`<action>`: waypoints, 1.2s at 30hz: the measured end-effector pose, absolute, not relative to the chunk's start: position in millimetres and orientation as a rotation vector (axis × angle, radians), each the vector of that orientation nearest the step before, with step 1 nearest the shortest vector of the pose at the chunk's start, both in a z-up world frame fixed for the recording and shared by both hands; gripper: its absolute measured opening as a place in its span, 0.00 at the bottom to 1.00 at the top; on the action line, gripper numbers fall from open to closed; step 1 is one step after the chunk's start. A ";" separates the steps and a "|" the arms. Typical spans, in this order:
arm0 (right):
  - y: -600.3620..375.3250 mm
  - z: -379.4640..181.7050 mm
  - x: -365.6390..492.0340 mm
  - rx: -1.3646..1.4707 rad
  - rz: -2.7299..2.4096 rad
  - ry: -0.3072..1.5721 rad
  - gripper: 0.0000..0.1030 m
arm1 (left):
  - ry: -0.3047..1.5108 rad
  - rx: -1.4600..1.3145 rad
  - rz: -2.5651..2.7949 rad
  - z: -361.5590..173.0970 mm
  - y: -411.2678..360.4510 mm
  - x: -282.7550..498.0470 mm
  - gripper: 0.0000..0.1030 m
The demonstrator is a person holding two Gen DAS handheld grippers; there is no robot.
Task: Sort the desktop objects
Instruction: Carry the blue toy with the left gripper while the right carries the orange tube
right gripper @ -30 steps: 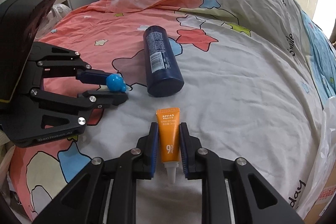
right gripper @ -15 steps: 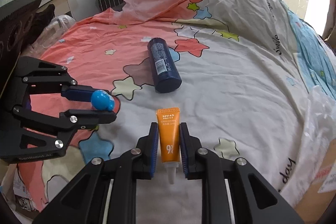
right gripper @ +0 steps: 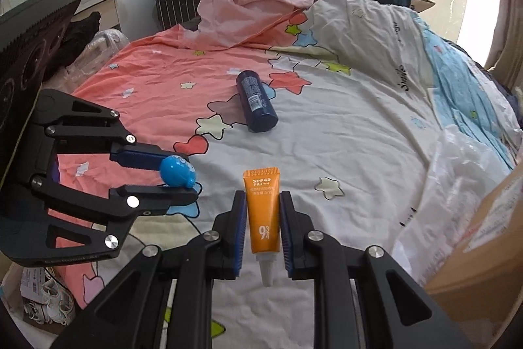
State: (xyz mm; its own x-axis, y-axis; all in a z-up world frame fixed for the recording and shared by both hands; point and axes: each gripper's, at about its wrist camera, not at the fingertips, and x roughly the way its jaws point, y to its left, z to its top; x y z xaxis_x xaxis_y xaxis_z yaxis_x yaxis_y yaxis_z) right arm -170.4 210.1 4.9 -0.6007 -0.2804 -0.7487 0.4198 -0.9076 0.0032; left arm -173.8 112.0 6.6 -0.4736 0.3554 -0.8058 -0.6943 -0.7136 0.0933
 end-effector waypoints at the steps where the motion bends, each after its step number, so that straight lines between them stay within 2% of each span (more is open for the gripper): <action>1: 212.3 7.7 -167.0 1.118 -2.500 0.242 0.17 | 0.554 -1.056 2.193 9.3 114.8 -170.2 0.22; 27: 281.0 84.7 -91.9 0.972 -2.704 0.226 0.17 | 0.558 -0.896 2.153 75.7 183.1 -120.0 0.22; 36: 321.0 96.0 -84.4 0.980 -2.790 0.186 0.17 | 0.600 -0.840 2.104 93.3 232.7 -110.9 0.22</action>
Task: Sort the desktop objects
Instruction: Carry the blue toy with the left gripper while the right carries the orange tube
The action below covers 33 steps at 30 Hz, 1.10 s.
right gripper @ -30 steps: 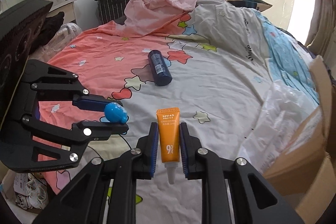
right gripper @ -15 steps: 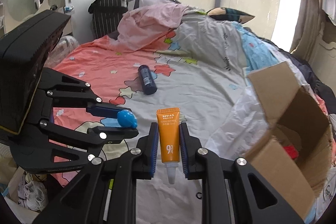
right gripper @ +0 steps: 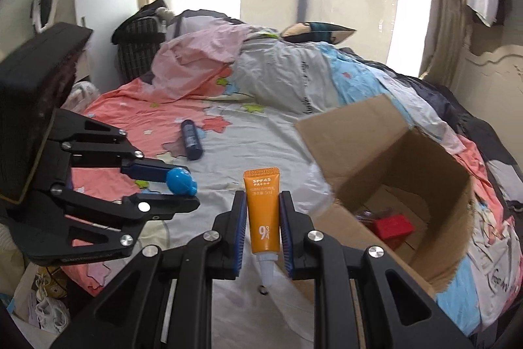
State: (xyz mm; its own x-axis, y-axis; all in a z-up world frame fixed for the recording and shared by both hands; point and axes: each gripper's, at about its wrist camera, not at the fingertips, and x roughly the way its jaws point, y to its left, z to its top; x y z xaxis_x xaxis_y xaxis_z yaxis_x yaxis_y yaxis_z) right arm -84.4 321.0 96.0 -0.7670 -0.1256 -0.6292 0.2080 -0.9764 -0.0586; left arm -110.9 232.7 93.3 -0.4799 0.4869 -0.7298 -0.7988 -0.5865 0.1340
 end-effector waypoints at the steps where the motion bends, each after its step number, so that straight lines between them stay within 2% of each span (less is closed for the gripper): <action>1: 325.5 96.0 -83.9 0.987 -2.797 0.187 0.17 | 0.602 -0.831 2.091 95.3 239.0 -108.7 0.22; 17: 392.8 94.0 -71.0 1.038 -2.903 0.134 0.17 | 0.588 -0.778 1.955 98.0 323.8 -103.5 0.22; 33: 433.3 88.1 -73.0 1.053 -2.956 0.058 0.17 | 0.588 -0.782 1.950 98.2 347.6 -113.7 0.22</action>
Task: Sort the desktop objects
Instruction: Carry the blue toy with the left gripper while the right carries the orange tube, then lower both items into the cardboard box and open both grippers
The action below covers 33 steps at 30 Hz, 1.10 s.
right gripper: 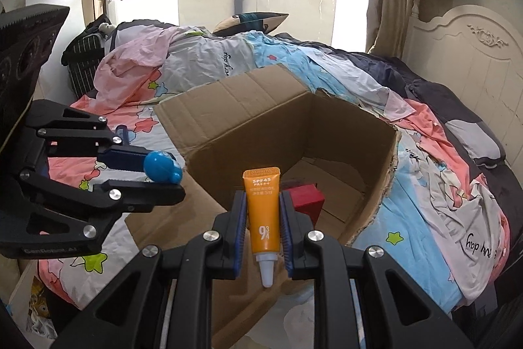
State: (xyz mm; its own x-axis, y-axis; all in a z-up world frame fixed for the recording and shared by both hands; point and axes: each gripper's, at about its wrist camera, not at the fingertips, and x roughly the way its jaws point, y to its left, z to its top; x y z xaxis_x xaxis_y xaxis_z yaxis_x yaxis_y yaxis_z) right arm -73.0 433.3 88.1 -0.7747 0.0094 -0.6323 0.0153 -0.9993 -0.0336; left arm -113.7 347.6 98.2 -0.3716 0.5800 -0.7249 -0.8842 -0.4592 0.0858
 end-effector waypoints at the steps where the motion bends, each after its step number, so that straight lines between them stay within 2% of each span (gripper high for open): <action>1: 434.1 87.6 -73.3 1.054 -2.956 0.057 0.17 | 0.591 -0.784 1.950 97.8 348.8 -113.7 0.22; 33: 463.4 76.9 -77.3 1.050 -2.974 -0.032 0.18 | 0.596 -0.804 1.924 89.5 370.9 -118.2 0.22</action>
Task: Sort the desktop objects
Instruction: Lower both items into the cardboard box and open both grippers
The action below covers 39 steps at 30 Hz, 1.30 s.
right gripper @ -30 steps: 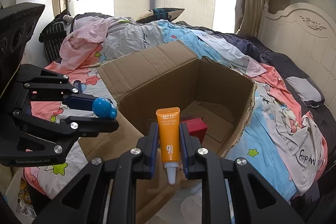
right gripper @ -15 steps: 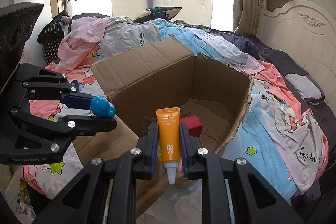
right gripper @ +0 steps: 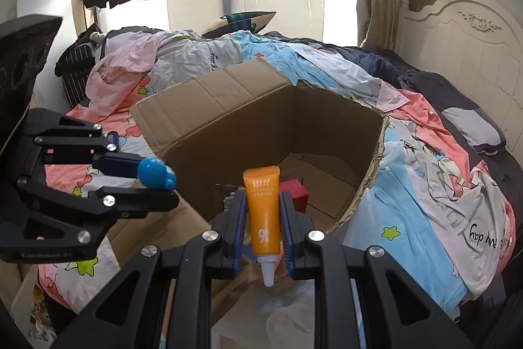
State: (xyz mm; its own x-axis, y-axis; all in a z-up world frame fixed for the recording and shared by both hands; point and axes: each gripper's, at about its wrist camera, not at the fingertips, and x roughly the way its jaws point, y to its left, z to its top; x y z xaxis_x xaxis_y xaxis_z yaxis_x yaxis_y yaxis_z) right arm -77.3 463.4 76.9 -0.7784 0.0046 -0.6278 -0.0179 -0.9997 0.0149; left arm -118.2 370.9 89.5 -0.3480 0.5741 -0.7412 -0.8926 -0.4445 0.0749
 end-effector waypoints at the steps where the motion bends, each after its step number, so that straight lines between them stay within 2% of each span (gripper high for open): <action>1: 464.8 76.7 -78.0 -1.040 2.951 0.040 0.18 | 0.596 -0.805 1.925 89.4 371.0 -118.6 0.22; 8: 474.6 74.7 -82.3 -1.033 2.960 0.103 0.22 | 0.598 -0.810 1.925 89.0 372.3 -120.9 0.22; 12: 478.2 72.9 -79.7 -1.024 2.960 0.112 0.29 | 0.602 -0.814 1.921 88.4 375.0 -121.1 0.22; 19: 484.7 68.0 -74.0 -1.001 2.973 0.142 0.35 | 0.602 -0.805 1.907 95.9 389.5 -118.5 0.22; 20: 486.2 66.8 -73.7 -1.002 2.976 0.149 0.38 | 0.606 -0.804 1.904 96.0 391.9 -117.3 0.22; 34: 495.0 67.0 -65.8 -0.965 2.993 0.158 0.38 | 0.569 -0.852 1.920 89.5 409.8 -123.3 0.22; 39: 494.4 65.5 -63.4 -0.960 2.989 0.148 0.38 | 0.542 -0.865 1.924 92.0 409.8 -124.8 0.25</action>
State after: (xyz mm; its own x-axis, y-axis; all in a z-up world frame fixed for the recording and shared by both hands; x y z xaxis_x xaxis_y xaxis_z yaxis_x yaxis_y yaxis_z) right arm -63.4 494.4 65.5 -0.8134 -0.0299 -0.5809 -0.0276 -0.9956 0.0898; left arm -124.8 409.8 92.0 -0.3230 0.5704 -0.7552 -0.8807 -0.4733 0.0193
